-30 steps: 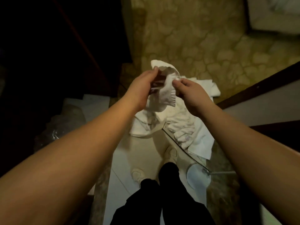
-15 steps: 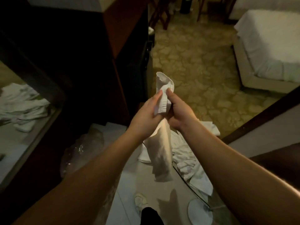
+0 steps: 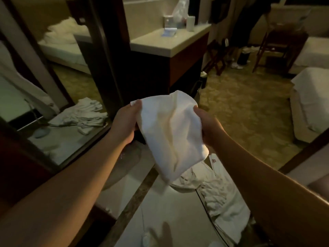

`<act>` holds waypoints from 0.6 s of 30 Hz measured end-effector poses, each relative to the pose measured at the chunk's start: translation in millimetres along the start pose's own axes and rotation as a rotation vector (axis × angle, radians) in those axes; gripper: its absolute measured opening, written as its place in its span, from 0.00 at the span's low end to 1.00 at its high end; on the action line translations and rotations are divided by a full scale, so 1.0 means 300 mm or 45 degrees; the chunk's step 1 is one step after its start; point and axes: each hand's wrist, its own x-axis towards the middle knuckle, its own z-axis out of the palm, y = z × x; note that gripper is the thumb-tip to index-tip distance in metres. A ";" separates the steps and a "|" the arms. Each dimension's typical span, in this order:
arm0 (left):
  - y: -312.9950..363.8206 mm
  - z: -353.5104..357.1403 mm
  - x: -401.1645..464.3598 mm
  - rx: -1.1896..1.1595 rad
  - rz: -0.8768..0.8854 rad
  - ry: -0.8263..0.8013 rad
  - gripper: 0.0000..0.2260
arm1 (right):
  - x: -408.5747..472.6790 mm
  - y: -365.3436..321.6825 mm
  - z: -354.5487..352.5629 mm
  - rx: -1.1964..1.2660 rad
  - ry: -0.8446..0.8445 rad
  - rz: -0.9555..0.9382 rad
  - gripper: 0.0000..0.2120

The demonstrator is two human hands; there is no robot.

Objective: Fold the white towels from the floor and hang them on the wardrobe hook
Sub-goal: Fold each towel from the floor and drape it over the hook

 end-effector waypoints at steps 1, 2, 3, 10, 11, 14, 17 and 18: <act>0.038 -0.044 -0.034 -0.009 -0.007 0.054 0.11 | -0.029 -0.020 0.026 -0.026 -0.009 -0.011 0.16; 0.076 -0.089 -0.068 -0.009 -0.012 0.119 0.11 | -0.055 -0.037 0.053 -0.057 -0.037 -0.020 0.16; 0.112 -0.133 -0.099 -0.003 -0.013 0.181 0.11 | -0.079 -0.050 0.082 -0.101 -0.087 -0.027 0.15; 0.284 -0.468 -0.431 0.057 0.018 0.422 0.12 | -0.263 -0.042 0.277 -0.740 -0.221 -0.246 0.10; 0.302 -0.518 -0.490 0.045 0.030 0.440 0.09 | -0.307 -0.029 0.309 -0.829 -0.242 -0.298 0.07; 0.346 -0.672 -0.686 0.000 0.080 0.500 0.04 | -0.449 0.025 0.431 -1.050 -0.317 -0.411 0.10; 0.370 -0.840 -0.907 0.019 0.109 0.527 0.10 | -0.603 0.098 0.564 -1.343 -0.414 -0.565 0.13; 0.373 -0.894 -0.982 0.031 0.116 0.520 0.10 | -0.659 0.128 0.601 -1.438 -0.453 -0.594 0.15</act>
